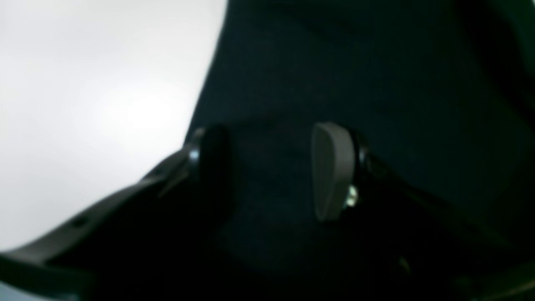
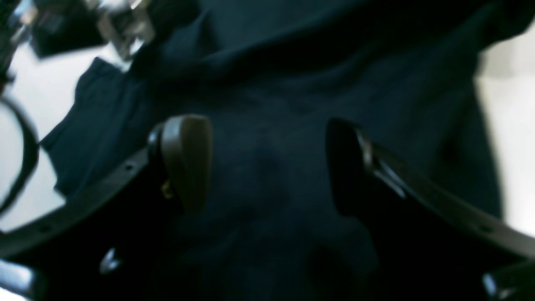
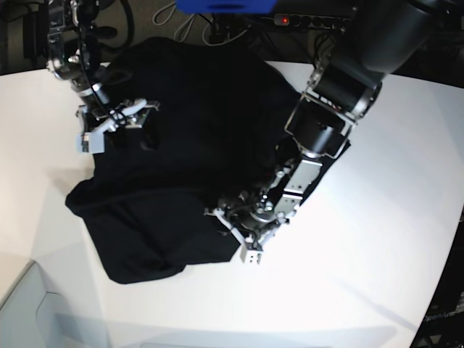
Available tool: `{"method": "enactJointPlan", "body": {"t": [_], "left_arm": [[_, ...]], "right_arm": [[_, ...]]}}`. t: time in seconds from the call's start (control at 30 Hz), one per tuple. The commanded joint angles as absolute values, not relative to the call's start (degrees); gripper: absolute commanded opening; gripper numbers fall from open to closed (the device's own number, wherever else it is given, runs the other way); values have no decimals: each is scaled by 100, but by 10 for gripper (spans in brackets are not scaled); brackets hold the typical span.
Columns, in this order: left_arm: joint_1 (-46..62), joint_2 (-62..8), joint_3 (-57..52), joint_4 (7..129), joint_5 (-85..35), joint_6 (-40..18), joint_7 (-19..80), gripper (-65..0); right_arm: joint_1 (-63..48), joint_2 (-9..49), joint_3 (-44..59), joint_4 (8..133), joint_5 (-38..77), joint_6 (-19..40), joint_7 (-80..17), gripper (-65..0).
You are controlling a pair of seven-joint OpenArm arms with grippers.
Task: Layout the t-shirt on the table in an organized manner, then fold the t-shirt properly
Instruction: 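Grasp the shirt body with both grippers near its middle, then release with the left gripper and regrasp the shirt lower down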
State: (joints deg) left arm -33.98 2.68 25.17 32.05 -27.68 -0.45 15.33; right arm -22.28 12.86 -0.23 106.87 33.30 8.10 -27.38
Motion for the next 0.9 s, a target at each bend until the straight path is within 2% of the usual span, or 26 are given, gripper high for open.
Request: {"method": "enactJointPlan", "body": {"t": [0.0,0.23,0.5,0.77,0.87], "left_arm": [[-3380,207,2519,3169,-2747,48,1560,-322],[-3319,-136,2519,3204,-2756,66,1525,-322],[-3046,-593,2475,3407,-2818,66,1534,-323],[-1947,-1376,2413,5648,-2818,75,2730,-323],[-1323,-1525,1938,6554,-2809,75,3108,-323]], "right_arm": [[-2193,1332,-136,10765,3380,866,-2580,-217],[-1771,1332,-778,9692,3371,866,-2536,-217],[-1103,1464,-725,8259,3371,866,-2519,-217],[22,1930,-725,7248,3371,866,-2519,-216],[541,2123,-725,6826,3371,866,-2510,-215]]}}
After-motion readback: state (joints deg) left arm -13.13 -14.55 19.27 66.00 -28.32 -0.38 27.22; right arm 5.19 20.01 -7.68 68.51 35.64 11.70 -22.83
